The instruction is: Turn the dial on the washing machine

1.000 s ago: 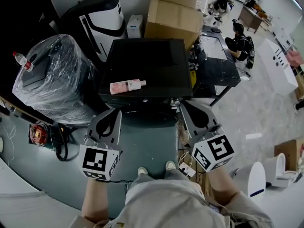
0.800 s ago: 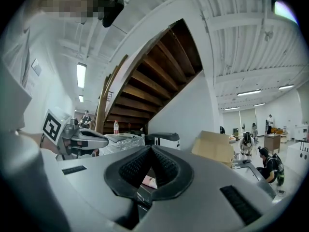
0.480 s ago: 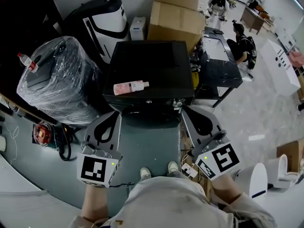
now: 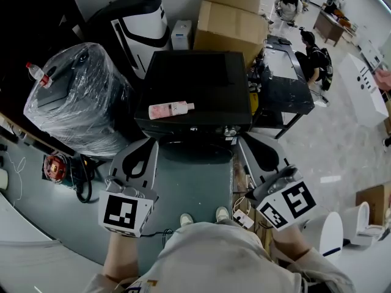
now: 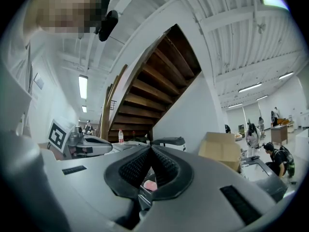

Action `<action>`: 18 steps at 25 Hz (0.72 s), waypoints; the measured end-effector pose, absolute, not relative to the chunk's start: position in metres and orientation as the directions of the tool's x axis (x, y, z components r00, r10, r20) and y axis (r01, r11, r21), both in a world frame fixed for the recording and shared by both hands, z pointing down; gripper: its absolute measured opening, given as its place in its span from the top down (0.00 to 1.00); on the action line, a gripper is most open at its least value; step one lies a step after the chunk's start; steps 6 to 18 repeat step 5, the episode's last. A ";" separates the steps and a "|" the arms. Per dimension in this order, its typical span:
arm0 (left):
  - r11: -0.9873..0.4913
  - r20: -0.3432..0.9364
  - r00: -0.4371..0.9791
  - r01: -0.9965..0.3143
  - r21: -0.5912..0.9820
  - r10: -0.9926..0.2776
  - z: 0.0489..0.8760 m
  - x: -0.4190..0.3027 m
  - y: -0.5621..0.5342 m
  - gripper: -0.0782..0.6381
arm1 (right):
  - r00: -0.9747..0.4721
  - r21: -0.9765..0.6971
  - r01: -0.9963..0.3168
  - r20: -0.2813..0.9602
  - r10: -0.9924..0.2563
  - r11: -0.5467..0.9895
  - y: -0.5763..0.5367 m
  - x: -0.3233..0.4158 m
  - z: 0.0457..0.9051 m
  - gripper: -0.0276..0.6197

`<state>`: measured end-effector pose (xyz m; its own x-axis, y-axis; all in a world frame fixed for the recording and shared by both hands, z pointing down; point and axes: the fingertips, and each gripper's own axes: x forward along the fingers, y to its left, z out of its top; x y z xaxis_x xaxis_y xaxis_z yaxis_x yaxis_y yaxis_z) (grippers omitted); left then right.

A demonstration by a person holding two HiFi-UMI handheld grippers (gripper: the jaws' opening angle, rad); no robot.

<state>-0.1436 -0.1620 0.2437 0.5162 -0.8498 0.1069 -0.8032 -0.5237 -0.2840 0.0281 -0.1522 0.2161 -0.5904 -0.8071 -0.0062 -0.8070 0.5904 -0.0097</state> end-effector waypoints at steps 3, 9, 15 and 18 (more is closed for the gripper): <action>-0.524 0.091 0.521 -0.805 -0.277 -0.849 0.238 -0.141 -0.161 0.86 | -0.591 0.000 -0.807 -0.005 -0.807 0.591 -0.152 0.027 0.216 0.91; -0.524 0.083 0.522 -0.811 -0.260 -0.849 0.234 -0.139 -0.159 0.86 | -0.593 0.002 -0.805 -0.006 -0.805 0.593 -0.151 0.026 0.216 0.91; -0.524 0.083 0.522 -0.811 -0.260 -0.849 0.234 -0.139 -0.159 0.86 | -0.593 0.002 -0.805 -0.006 -0.805 0.593 -0.151 0.026 0.216 0.91; -0.524 0.083 0.522 -0.811 -0.260 -0.849 0.234 -0.139 -0.159 0.86 | -0.593 0.002 -0.805 -0.006 -0.805 0.593 -0.151 0.026 0.216 0.91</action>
